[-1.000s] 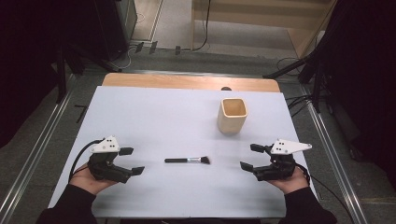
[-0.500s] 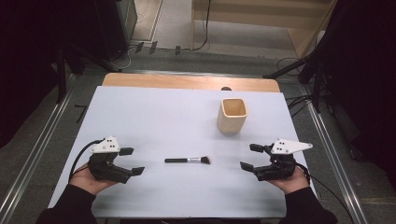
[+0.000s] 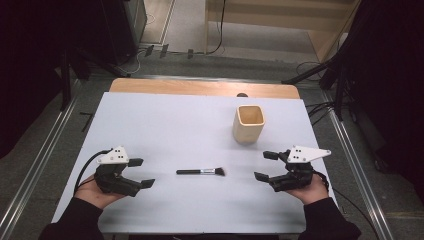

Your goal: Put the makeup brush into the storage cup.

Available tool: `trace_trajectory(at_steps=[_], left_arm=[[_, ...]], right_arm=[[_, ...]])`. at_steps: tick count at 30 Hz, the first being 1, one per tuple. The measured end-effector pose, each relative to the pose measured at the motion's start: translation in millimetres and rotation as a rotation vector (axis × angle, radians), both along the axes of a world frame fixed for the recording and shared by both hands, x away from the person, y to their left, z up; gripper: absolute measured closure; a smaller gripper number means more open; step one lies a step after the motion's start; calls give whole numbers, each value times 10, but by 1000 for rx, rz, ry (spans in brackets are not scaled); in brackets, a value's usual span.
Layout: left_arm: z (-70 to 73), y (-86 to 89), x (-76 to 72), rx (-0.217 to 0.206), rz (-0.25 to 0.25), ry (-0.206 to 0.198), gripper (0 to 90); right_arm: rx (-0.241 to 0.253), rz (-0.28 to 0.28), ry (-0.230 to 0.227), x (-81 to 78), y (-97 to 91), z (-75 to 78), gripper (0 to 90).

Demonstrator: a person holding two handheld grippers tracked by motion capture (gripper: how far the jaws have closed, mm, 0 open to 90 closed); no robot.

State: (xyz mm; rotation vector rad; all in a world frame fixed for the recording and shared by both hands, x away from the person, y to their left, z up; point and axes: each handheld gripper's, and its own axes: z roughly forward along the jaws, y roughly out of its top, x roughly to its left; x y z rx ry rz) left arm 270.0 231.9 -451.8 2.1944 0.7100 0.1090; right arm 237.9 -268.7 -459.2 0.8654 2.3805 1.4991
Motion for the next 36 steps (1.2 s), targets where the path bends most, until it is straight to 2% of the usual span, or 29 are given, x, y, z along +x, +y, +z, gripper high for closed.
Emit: trace_trajectory(at_steps=[7,24,33,36], left_arm=[[-10,-6,2,2,-3,8,169],[-15,33,20,-4,10,20,169],[-19,14,13,4,-1,18,169],[-21,11,13,5,-2,20,169]], right_arm=[[9,45,-16,79,51,13,215],[-4,84,-28,204,203,28,216],[3,104,-30,271,317,41,215],[-7,94,-37,291,365,45,214]])
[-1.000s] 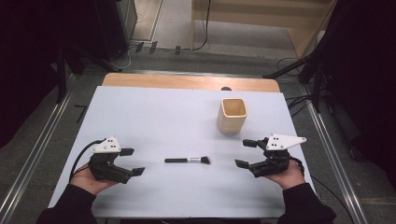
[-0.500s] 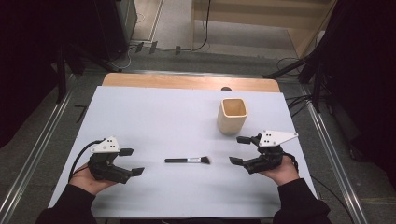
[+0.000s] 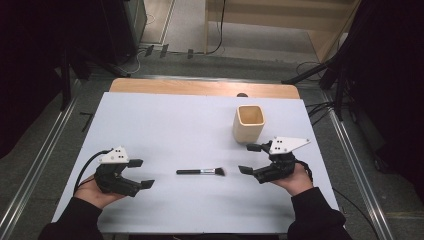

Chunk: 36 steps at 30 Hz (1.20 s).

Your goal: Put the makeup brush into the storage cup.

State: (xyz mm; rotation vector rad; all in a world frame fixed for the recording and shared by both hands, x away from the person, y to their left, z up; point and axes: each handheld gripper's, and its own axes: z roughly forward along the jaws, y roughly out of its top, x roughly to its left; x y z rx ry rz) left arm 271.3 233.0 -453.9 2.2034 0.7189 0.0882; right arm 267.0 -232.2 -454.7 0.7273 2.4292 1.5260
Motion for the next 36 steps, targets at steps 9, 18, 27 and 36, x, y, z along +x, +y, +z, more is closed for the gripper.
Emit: trace_trajectory(at_steps=[9,18,27,36], left_arm=[[-1,-5,-2,-3,0,1,169],[-4,-6,-1,10,-10,6,169],[2,-4,-5,0,-4,2,169],[12,-2,-9,-2,-10,-4,169]], right_arm=[[-1,7,-1,30,82,9,190],[9,9,21,72,163,4,141],[7,16,20,107,243,7,97],[-22,34,11,136,394,5,142]])
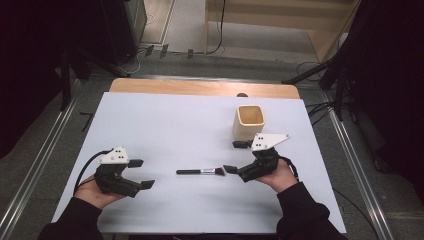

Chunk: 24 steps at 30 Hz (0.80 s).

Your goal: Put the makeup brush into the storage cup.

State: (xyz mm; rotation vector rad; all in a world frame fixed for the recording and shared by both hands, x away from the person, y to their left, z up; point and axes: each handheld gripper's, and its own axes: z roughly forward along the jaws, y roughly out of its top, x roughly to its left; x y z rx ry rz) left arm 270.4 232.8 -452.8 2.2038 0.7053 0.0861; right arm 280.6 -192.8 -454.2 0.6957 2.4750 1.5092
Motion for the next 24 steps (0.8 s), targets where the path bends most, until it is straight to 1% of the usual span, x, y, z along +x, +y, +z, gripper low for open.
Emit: trace_trajectory(at_steps=[3,6,14,16,18,19,24], left_arm=[[2,2,-1,1,1,-2,169],[2,2,0,0,1,-2,169],[3,3,-1,0,-1,-3,169],[3,2,-1,-3,0,-3,169],[1,2,-2,-4,-1,-3,169],[2,2,-2,-3,-1,-3,169],[5,7,0,-3,0,-4,169]], right_arm=[[-2,-1,-9,8,26,1,142],[2,16,-14,31,82,-8,142],[13,52,-8,61,220,-26,144],[9,60,-9,67,249,-32,144],[5,65,-6,72,274,-28,144],[8,66,-12,77,288,-26,144],[18,74,-8,105,349,-23,144]])
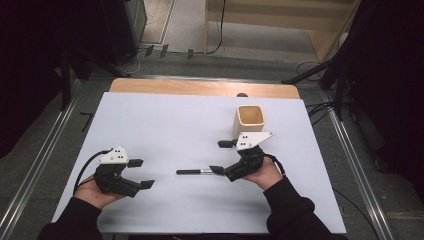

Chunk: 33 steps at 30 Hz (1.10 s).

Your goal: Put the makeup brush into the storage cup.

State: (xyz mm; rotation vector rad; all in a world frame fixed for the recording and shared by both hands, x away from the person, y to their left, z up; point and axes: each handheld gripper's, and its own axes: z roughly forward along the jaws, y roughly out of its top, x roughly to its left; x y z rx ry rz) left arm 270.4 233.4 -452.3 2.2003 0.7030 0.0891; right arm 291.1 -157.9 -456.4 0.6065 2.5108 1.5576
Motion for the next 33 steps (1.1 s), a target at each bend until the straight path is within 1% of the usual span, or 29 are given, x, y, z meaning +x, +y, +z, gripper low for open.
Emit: trace_trajectory(at_steps=[4,9,15,17,19,22,24,26,27,28,29,31,33], left_arm=[[2,3,0,0,0,0,169],[2,4,-1,-2,0,-1,168],[6,10,-1,-3,0,2,168],[7,12,1,-2,-1,1,169],[6,13,0,0,-1,1,169],[8,12,-2,-4,3,0,168],[11,11,-6,-6,2,-4,169],[16,8,-7,-12,5,-3,169],[16,8,-7,-12,5,-3,169],[32,9,-13,-24,-3,-7,169],[36,7,-15,-30,-1,-6,168],[30,6,-11,-25,-3,-7,169],[17,5,-8,-16,-2,-4,168]], right_arm=[[-3,7,1,24,52,-20,145],[14,12,5,66,134,-9,146],[18,27,4,86,210,-6,148],[21,37,8,103,261,-1,149],[19,50,1,111,305,10,149],[-1,62,-5,149,368,-10,149],[-9,62,19,184,394,-22,152],[-19,70,31,202,416,-12,154],[-32,79,31,207,426,-4,154],[-56,85,38,207,433,5,154],[-77,96,42,211,436,10,154],[-117,105,52,216,438,20,154],[-145,117,63,228,437,35,155]])
